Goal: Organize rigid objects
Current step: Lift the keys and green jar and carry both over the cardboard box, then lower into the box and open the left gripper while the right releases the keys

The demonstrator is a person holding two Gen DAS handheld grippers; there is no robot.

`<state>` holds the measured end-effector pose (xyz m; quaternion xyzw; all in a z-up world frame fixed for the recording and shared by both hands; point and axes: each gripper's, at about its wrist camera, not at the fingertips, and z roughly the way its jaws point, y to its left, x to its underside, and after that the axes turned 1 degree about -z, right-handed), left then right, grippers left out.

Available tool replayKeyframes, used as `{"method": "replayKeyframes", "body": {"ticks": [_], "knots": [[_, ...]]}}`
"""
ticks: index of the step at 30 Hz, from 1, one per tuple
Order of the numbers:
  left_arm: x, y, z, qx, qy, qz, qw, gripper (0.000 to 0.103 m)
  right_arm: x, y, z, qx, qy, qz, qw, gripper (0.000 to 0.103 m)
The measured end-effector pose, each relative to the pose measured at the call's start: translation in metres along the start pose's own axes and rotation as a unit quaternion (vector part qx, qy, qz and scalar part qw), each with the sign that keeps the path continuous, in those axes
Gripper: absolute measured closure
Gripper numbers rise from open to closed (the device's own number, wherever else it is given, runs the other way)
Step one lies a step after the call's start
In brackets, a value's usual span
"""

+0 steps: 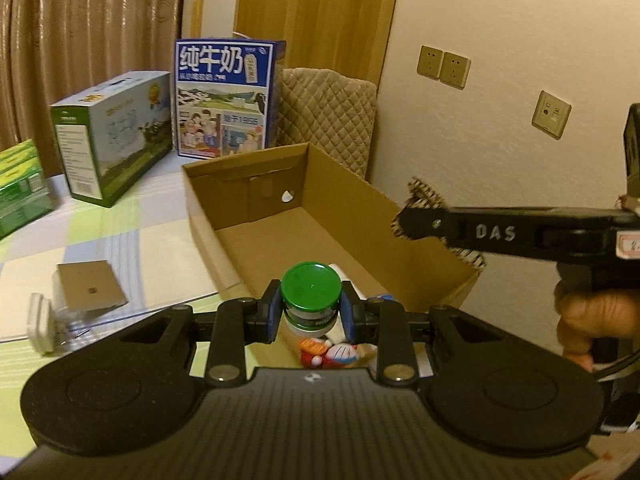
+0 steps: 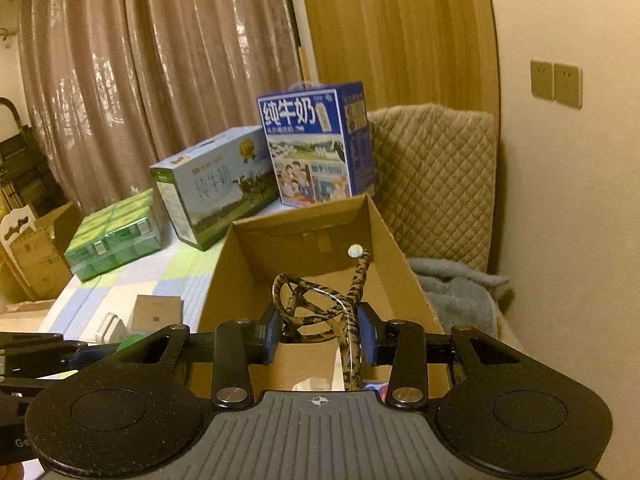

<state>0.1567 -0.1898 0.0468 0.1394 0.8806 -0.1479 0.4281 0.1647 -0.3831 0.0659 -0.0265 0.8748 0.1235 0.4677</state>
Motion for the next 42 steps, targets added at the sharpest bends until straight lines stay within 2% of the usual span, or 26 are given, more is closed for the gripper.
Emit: {"method": "replayKeyframes", "body": {"ticks": [9, 21, 23, 33, 42], "knots": [[-0.003, 0.001, 0.038, 0.0, 0.029, 0.002, 0.9996, 0.078, 0.004, -0.014, 0.029, -0.006, 0.022, 0.008, 1.0, 0.067], [-0.001, 0.001, 0.056, 0.004, 0.045, 0.014, 0.9989, 0.076, 0.008, -0.025, 0.036, -0.003, 0.029, 0.022, 0.999, 0.067], [-0.001, 0.002, 0.054, -0.001, 0.042, 0.012, 0.999, 0.069, 0.008, -0.025, 0.036, -0.003, 0.029, 0.023, 0.999, 0.067], [-0.006, 0.033, 0.02, -0.03, 0.01, -0.027, 0.9991, 0.069, 0.008, -0.022, 0.032, -0.008, 0.03, 0.025, 0.999, 0.067], [0.003, 0.047, 0.007, -0.039, 0.01, -0.041, 0.9983, 0.069, 0.011, -0.011, 0.04, -0.014, 0.039, 0.02, 0.999, 0.066]]}}
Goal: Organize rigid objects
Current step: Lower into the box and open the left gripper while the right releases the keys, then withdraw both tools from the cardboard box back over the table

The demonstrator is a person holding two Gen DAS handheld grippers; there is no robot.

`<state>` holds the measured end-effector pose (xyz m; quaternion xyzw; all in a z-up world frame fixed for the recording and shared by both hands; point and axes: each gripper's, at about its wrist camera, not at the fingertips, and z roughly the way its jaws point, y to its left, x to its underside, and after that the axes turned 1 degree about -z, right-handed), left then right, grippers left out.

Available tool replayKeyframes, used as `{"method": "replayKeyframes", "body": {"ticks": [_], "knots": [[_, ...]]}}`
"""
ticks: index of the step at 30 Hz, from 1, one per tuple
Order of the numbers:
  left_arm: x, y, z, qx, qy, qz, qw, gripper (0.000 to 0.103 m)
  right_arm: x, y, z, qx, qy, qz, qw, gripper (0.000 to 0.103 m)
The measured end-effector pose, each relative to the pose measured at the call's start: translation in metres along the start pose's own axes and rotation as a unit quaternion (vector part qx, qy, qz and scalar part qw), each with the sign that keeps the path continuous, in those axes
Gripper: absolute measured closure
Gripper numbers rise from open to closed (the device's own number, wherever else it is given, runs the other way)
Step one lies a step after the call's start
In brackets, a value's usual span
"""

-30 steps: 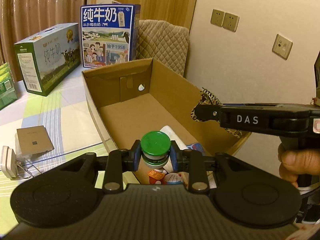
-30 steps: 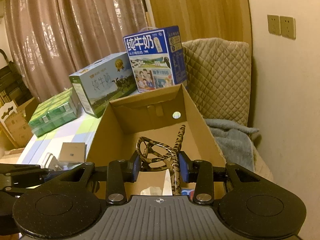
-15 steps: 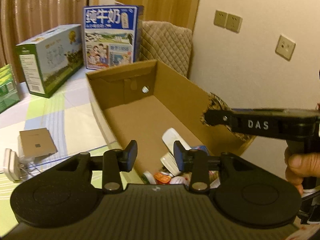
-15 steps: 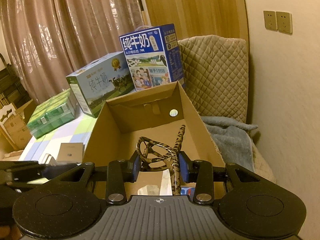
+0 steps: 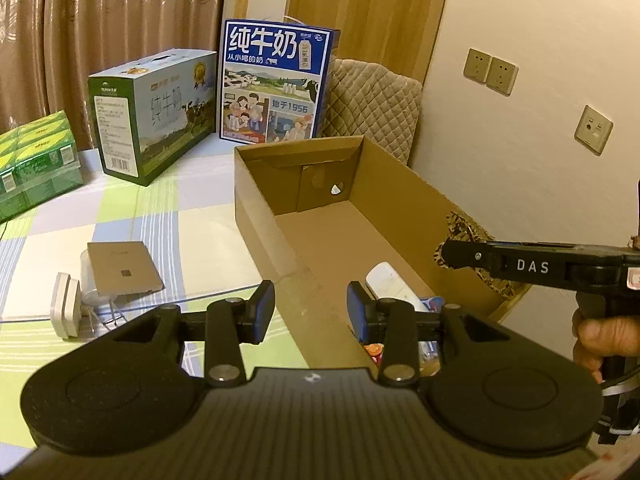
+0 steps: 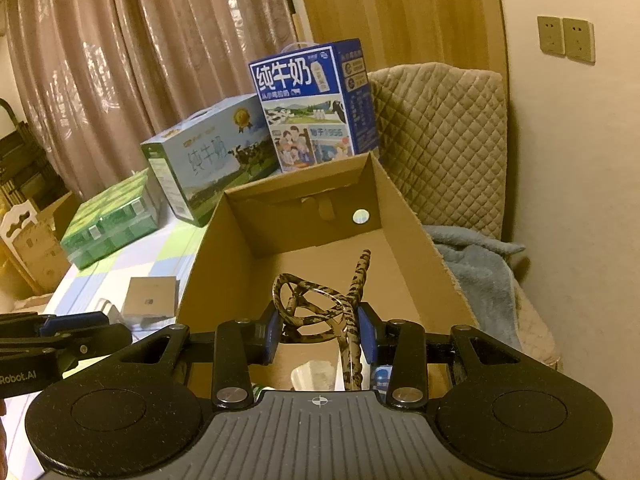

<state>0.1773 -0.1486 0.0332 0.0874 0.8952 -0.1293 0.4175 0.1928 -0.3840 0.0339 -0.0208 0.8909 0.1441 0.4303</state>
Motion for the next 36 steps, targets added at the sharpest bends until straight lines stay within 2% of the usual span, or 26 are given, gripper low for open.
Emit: {"method": "replayKeyframes", "body": {"ticks": [7, 10, 21, 27, 36], "knots": [[0.007, 0.006, -0.002, -0.001, 0.005, -0.008, 1.0, 0.069, 0.001, 0.003, 0.006, -0.008, 0.0, -0.003, 1.0, 0.066], [0.009, 0.01, -0.004, -0.005, 0.005, -0.012, 0.9999, 0.069, 0.0, 0.003, 0.002, -0.004, -0.01, 0.007, 1.0, 0.051], [0.024, 0.03, -0.034, -0.018, -0.003, -0.031, 0.9993, 0.069, -0.004, 0.01, -0.038, -0.001, -0.041, 0.037, 0.998, 0.05], [0.044, 0.051, -0.063, -0.039, -0.005, -0.044, 0.9983, 0.069, 0.006, 0.034, -0.062, -0.016, -0.05, 0.043, 0.998, 0.049], [0.078, 0.09, -0.105, -0.079, -0.006, -0.067, 0.9946, 0.069, 0.029, 0.094, -0.077, -0.059, -0.042, 0.028, 0.997, 0.048]]}}
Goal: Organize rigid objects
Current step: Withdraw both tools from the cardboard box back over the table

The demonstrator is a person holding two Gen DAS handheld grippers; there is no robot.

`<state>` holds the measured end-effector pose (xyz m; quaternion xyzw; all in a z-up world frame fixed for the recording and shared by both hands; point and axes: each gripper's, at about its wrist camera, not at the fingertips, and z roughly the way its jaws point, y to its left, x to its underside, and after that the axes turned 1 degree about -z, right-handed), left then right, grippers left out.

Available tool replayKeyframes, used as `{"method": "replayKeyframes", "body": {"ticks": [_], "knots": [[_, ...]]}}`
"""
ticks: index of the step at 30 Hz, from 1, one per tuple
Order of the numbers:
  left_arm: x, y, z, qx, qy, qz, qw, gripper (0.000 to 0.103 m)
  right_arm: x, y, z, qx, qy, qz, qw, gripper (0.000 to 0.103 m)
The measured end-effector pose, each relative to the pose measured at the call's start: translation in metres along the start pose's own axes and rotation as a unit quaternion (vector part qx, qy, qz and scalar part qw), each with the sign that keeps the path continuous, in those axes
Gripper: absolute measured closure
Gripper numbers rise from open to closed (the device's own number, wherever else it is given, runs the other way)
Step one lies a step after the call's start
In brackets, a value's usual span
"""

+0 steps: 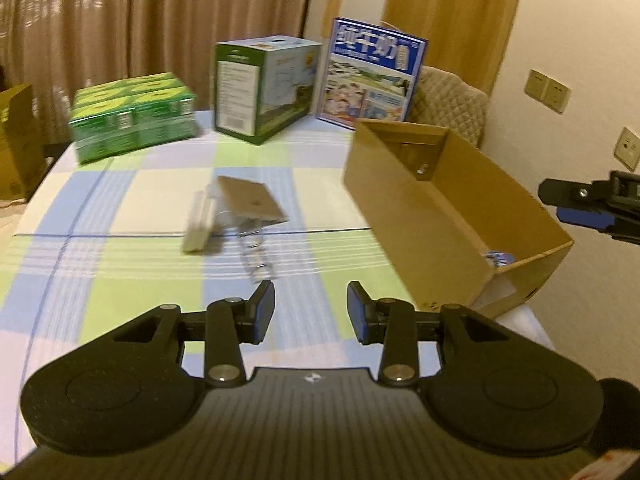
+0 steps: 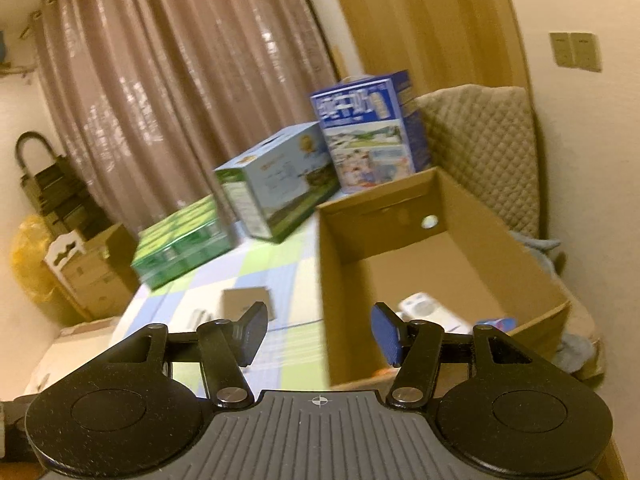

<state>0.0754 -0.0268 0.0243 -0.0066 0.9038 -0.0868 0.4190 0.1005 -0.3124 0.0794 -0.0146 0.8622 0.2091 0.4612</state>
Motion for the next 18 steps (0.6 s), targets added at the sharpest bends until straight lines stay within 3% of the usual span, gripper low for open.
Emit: {"method": "replayKeyframes", "body": {"ticks": [7, 18], "knots": [[0.005, 0.033, -0.022, -0.026, -0.013, -0.019, 0.9994, 0.069, 0.023, 0.037, 0.004, -0.023, 0.018, -0.011, 1.0, 0.048], [0.009, 0.057, -0.037, -0.041, -0.023, -0.033, 0.9983, 0.068, 0.043, 0.064, 0.011, -0.035, 0.042, -0.025, 0.998, 0.048]]}}
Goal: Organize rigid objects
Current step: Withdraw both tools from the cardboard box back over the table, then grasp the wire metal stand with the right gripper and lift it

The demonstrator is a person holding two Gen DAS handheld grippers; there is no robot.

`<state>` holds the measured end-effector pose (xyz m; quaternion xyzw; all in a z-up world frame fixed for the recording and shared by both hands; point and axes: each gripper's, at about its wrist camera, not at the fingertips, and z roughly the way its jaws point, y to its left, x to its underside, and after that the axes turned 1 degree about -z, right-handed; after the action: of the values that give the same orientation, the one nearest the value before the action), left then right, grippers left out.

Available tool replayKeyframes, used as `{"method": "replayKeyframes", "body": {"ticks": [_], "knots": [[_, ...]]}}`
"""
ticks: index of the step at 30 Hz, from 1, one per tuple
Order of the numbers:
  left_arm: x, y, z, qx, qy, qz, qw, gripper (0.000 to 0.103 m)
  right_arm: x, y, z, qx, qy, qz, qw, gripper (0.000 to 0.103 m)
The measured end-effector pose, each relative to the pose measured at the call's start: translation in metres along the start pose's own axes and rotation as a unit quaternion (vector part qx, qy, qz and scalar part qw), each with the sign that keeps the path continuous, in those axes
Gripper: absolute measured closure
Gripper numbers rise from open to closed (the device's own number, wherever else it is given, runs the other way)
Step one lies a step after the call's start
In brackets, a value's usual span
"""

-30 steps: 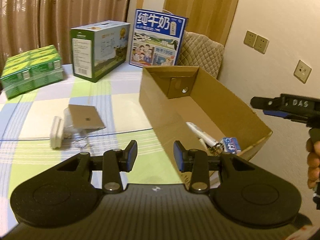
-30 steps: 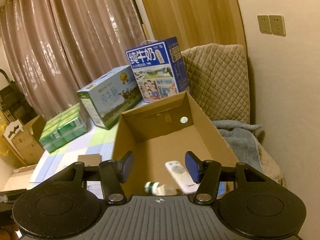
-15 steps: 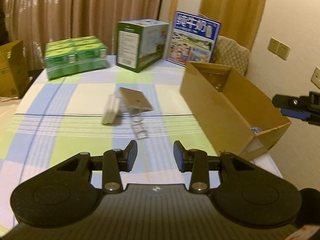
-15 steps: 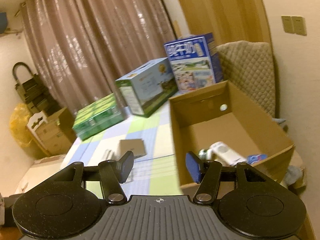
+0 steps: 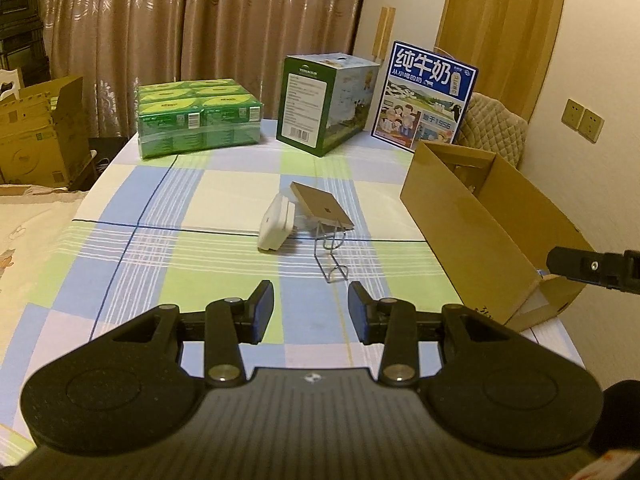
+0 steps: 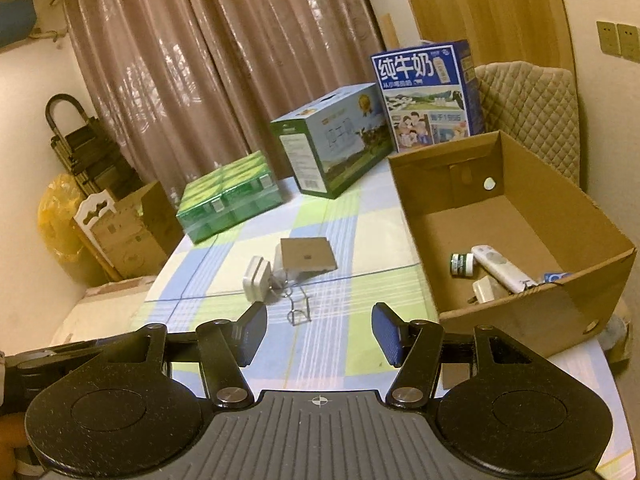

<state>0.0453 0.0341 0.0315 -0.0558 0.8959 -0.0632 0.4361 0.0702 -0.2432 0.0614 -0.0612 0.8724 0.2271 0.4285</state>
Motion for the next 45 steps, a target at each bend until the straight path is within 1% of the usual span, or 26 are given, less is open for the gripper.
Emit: {"method": "replayKeyframes", "body": {"ticks": [10, 18, 23, 30, 32, 37, 39, 41, 45], "knots": [[-0.003, 0.006, 0.01, -0.009, 0.002, 0.013, 0.9999, 0.068, 0.007, 0.005, 0.014, -0.001, 0.016, -0.012, 1.0, 0.048], [-0.009, 0.015, 0.031, -0.013, 0.009, 0.034, 0.9993, 0.068, 0.013, 0.009, 0.044, -0.005, 0.039, -0.029, 0.999, 0.048], [-0.014, 0.024, 0.055, -0.016, 0.019, 0.051, 0.9984, 0.068, 0.016, 0.01, 0.074, -0.005, 0.055, -0.036, 0.998, 0.048], [-0.021, 0.042, 0.101, -0.018, 0.033, 0.063, 0.9973, 0.068, 0.019, 0.009, 0.13, -0.007, 0.08, -0.049, 0.996, 0.048], [-0.021, 0.047, 0.115, -0.017, 0.038, 0.065, 0.997, 0.068, 0.021, 0.008, 0.148, -0.004, 0.092, -0.052, 0.994, 0.048], [-0.017, 0.058, 0.146, -0.014, 0.051, 0.074, 0.9959, 0.068, 0.026, 0.012, 0.189, -0.016, 0.106, -0.073, 0.992, 0.049], [-0.015, 0.062, 0.155, -0.008, 0.058, 0.071, 0.9958, 0.068, 0.028, 0.014, 0.204, -0.02, 0.109, -0.076, 0.991, 0.051], [-0.014, 0.064, 0.16, -0.004, 0.063, 0.066, 0.9958, 0.068, 0.03, 0.015, 0.217, -0.021, 0.108, -0.08, 0.991, 0.058], [-0.02, 0.062, 0.164, 0.006, 0.052, 0.069, 0.9962, 0.068, 0.032, 0.02, 0.241, -0.021, 0.108, -0.104, 0.988, 0.063]]}}
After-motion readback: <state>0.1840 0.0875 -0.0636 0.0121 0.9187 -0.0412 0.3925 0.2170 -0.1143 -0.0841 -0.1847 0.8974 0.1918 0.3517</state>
